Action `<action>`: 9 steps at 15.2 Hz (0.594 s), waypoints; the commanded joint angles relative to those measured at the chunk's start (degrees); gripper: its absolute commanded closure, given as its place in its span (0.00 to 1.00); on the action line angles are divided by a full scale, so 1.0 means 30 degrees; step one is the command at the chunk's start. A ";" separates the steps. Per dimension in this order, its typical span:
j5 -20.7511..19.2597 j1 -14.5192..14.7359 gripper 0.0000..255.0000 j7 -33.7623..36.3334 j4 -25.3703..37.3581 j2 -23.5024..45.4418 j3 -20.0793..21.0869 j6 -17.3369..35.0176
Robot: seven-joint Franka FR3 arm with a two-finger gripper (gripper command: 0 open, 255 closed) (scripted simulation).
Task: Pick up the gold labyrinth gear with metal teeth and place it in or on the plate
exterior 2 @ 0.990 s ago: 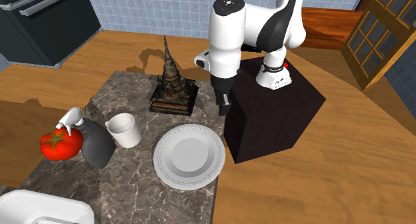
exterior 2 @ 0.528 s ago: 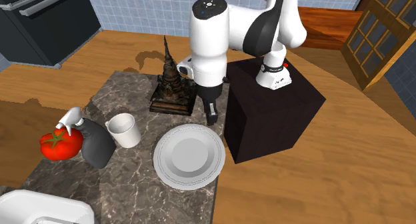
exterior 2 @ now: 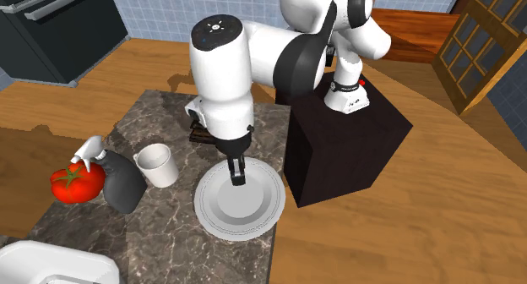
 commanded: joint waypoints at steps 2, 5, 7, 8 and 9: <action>-0.0113 0.0087 1.00 0.0003 0.0150 0.0434 -0.0098 0.0284; -0.0112 -0.0165 1.00 0.0123 -0.0911 0.0303 -0.0076 0.1154; -0.0125 -0.0304 1.00 0.0195 -0.1530 0.0262 -0.0073 0.1699; -0.0135 -0.0365 1.00 0.0230 -0.1815 0.0255 -0.0076 0.1961; -0.0148 -0.0421 1.00 0.0264 -0.2086 0.0255 -0.0080 0.2217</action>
